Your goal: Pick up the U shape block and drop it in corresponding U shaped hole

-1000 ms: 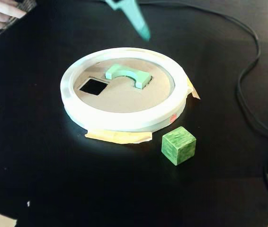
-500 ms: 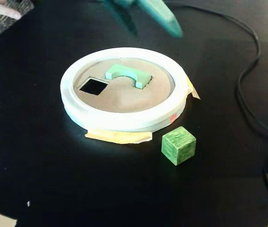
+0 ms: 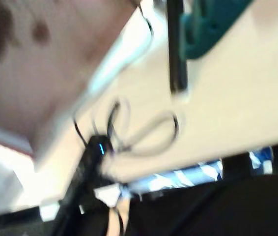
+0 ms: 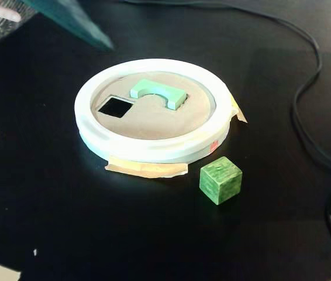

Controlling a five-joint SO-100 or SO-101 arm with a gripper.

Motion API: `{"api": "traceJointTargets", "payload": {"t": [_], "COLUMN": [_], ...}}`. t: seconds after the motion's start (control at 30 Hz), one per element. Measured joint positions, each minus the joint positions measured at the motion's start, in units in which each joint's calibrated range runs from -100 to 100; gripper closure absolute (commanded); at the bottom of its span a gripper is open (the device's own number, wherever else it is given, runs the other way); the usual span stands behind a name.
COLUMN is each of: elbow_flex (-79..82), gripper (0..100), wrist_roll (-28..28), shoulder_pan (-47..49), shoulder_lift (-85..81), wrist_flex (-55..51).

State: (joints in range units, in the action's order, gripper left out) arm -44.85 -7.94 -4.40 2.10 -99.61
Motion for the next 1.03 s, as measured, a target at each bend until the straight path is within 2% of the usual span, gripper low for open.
{"api": "traceJointTargets", "payload": {"t": [0.13,0.53,0.77,1.03], "elbow_flex": [14.7,57.6,91.2,116.0], "gripper": [0,0,0,0], "wrist_roll": [-0.5,-0.5,-0.8,-0.5], "shoulder_pan": [-3.6,-3.8,-4.5,-4.0], "shoulder_lift": [-14.4,-49.8,-76.2,-97.0], "wrist_flex": [0.0,0.1,11.2,17.5]}}
